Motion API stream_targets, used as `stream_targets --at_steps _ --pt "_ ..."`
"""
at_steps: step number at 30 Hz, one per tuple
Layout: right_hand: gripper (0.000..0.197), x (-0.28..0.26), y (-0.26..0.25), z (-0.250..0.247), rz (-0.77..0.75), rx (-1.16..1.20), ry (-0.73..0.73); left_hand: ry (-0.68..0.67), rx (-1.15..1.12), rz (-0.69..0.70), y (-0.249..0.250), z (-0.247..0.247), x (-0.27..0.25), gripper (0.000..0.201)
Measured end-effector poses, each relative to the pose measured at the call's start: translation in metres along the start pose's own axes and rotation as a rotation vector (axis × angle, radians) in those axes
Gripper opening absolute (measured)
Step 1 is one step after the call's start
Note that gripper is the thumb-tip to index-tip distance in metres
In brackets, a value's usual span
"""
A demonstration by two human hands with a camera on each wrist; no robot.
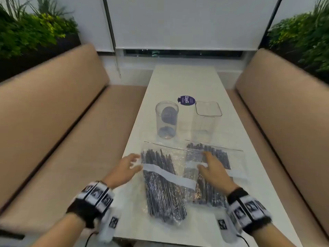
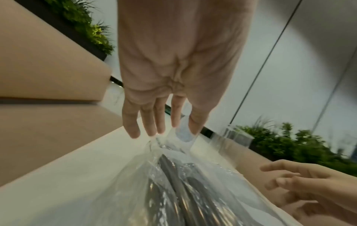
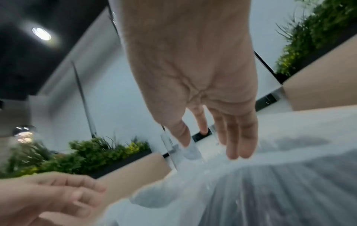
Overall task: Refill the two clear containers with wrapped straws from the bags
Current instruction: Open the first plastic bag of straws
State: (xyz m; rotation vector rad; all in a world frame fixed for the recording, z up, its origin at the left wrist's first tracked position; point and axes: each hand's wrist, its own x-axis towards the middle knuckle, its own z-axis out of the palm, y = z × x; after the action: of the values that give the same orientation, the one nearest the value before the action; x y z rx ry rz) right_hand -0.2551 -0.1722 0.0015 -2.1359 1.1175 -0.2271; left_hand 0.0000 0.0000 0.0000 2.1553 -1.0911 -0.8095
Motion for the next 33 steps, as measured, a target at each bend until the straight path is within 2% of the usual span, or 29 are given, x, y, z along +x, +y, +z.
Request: stream_targets --at_steps 3,6,9,13,15,17,21,23,26,28,30,33 --pt "0.057 0.028 -0.007 0.015 0.114 0.097 0.139 0.103 -0.020 -0.122 0.010 0.004 0.030 0.050" --pt "0.061 0.045 -0.016 0.026 0.173 0.135 0.199 0.101 -0.034 -0.254 0.018 0.011 0.050 0.060" --pt "0.068 0.055 -0.020 0.030 0.194 0.209 0.233 0.092 -0.074 -0.311 0.022 0.019 0.061 0.065" --pt "0.072 0.065 -0.022 0.029 0.240 0.309 0.225 0.159 -0.129 -0.354 0.020 0.024 0.071 0.069" --pt "0.068 0.067 -0.026 0.027 0.264 0.385 0.180 0.195 -0.194 -0.382 0.018 0.024 0.073 0.070" --pt "0.062 0.065 -0.034 0.025 0.225 0.436 0.111 0.187 -0.295 -0.373 0.017 0.023 0.075 0.063" --pt "0.049 0.037 -0.062 0.003 0.025 0.573 -0.011 0.145 -0.496 -0.290 0.026 0.009 0.065 0.036" --pt "0.045 0.011 -0.076 -0.025 -0.116 0.590 -0.079 0.154 -0.552 -0.181 0.038 -0.014 0.052 0.016" --pt "0.043 -0.019 -0.098 -0.074 -0.298 0.546 -0.205 0.218 -0.647 0.075 0.063 -0.064 0.027 0.022" --pt "0.040 -0.024 -0.112 -0.096 -0.343 0.582 -0.137 0.212 -0.680 0.192 0.080 -0.092 0.014 0.023" --pt "0.032 -0.021 -0.125 -0.101 -0.363 0.637 -0.032 0.119 -0.586 0.305 0.099 -0.106 0.004 0.021" --pt "0.029 -0.016 -0.149 -0.078 -0.380 0.605 -0.013 -0.076 -0.369 0.413 0.129 -0.102 -0.011 0.028"
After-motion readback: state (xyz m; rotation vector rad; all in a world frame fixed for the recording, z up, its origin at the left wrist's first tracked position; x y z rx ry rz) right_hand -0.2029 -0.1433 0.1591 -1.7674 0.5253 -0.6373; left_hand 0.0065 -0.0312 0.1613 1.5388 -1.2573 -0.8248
